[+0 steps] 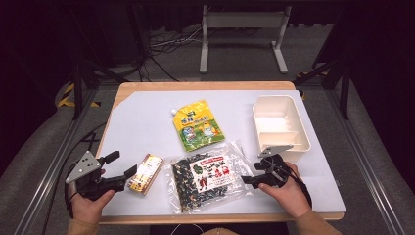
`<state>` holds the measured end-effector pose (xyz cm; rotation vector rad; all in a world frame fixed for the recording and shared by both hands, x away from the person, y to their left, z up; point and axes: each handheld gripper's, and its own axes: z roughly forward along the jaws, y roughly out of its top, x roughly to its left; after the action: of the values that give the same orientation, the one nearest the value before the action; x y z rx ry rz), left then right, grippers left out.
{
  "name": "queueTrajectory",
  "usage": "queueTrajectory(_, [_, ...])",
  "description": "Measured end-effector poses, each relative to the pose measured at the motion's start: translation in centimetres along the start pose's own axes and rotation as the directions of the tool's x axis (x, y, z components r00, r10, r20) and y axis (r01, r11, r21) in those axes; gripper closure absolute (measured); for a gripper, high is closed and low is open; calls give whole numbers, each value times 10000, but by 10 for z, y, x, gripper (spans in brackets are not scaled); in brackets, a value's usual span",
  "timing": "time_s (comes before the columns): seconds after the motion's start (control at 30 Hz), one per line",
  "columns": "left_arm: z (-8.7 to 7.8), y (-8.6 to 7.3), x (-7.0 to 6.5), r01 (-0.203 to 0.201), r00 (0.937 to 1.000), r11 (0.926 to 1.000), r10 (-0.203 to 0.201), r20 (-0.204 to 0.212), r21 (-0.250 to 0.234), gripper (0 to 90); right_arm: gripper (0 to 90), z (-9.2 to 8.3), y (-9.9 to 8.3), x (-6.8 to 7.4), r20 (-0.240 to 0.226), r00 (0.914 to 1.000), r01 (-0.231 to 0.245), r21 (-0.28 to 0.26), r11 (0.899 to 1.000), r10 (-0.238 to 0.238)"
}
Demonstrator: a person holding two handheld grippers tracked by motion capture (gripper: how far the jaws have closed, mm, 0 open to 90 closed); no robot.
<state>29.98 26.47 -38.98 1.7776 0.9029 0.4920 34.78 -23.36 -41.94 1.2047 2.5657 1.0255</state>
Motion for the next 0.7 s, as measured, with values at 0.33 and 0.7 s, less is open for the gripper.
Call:
queueTrajectory(0.33, [2,0,0,4,10000,10000,-4,36,11,194,235,15,0,3,53,9998,-188,505,9985,185])
queueTrajectory(0.7, [5,0,-2,-20,9999,9999,18,129,134,195,403,15,2,16,678,9975,-242,858,9960,184])
